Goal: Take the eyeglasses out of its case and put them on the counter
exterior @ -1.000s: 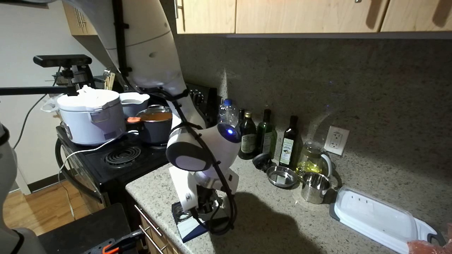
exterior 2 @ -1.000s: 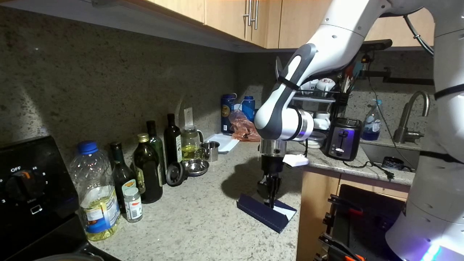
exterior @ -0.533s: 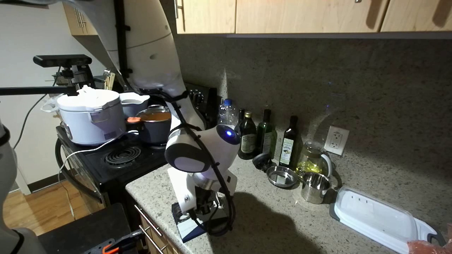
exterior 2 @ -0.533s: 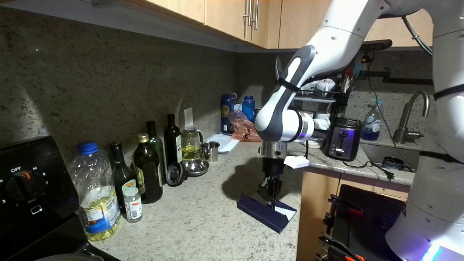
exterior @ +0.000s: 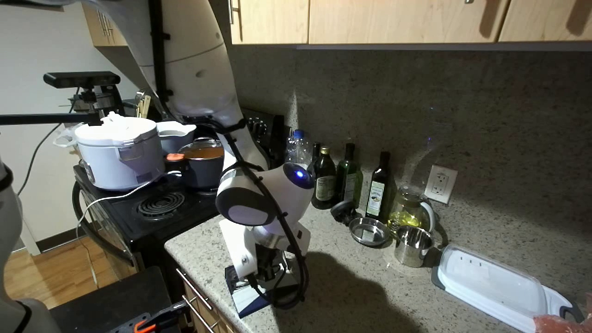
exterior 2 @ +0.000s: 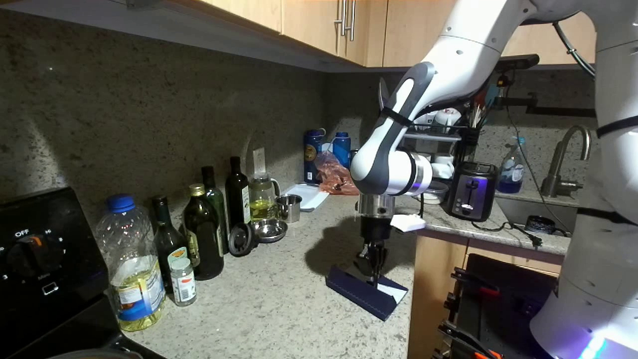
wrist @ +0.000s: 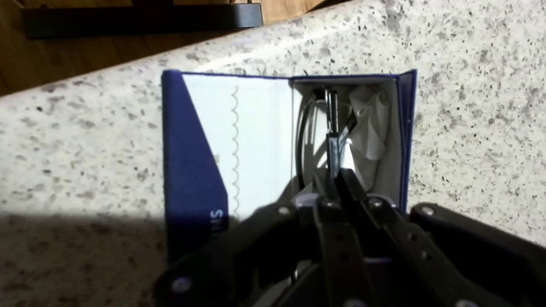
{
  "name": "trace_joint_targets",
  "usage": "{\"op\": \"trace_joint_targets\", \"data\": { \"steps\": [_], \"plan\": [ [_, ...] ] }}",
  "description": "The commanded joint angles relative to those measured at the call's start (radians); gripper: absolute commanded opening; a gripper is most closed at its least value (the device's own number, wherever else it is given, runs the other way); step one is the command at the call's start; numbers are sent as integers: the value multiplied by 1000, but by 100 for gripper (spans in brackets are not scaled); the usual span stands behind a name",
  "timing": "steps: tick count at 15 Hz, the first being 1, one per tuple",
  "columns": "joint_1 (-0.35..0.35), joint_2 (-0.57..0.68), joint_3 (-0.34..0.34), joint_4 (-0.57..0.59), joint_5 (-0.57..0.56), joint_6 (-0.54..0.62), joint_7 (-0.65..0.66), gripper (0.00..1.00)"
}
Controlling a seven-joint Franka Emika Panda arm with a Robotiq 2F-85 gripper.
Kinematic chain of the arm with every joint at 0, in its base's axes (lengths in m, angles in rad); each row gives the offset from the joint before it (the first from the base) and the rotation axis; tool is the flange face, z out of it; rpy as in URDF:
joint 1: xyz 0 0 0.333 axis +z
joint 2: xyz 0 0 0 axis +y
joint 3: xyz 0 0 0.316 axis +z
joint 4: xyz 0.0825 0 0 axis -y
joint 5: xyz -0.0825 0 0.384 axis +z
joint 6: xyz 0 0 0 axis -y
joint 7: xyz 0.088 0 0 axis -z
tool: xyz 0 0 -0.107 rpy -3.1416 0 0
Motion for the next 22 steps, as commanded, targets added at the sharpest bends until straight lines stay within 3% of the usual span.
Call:
{"op": "trace_joint_targets", "data": {
  "steps": [1, 12, 22],
  "plan": [
    [-1, -52, -6, -30, -28, 3, 1, 2],
    [12, -177, -98, -39, -341, -19, 149, 2],
    [78, -296, -84, -16, -521, -51, 252, 2]
  ]
}}
